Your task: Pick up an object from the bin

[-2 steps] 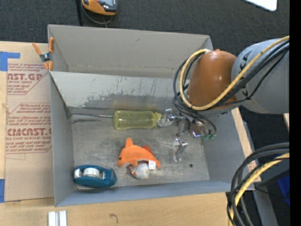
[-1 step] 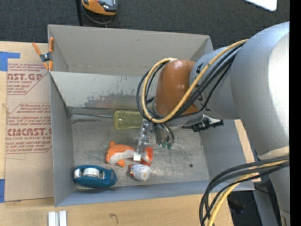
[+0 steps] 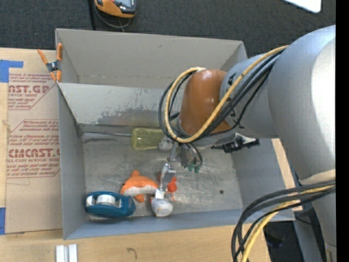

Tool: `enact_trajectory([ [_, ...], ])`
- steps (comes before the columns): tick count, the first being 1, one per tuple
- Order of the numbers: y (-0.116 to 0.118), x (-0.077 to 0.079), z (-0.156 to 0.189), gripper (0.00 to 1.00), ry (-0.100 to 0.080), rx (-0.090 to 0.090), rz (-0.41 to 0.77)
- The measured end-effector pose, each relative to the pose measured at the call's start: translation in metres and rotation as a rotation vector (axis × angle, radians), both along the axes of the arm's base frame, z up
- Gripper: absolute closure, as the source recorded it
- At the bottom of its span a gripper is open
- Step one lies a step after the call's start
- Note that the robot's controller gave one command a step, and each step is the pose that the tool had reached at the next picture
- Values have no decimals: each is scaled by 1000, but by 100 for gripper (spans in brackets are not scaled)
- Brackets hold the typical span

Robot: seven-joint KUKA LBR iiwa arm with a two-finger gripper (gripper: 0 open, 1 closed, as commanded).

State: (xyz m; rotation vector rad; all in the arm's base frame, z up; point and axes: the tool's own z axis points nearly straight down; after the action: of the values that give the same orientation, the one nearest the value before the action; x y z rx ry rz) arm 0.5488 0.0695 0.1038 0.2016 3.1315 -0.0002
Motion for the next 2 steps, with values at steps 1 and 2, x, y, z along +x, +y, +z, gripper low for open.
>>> enact_trajectory([
  [1, 0, 0, 0, 0, 0, 0, 0],
  [2, -4, -16, -7, 0, -27, 1, 165],
])
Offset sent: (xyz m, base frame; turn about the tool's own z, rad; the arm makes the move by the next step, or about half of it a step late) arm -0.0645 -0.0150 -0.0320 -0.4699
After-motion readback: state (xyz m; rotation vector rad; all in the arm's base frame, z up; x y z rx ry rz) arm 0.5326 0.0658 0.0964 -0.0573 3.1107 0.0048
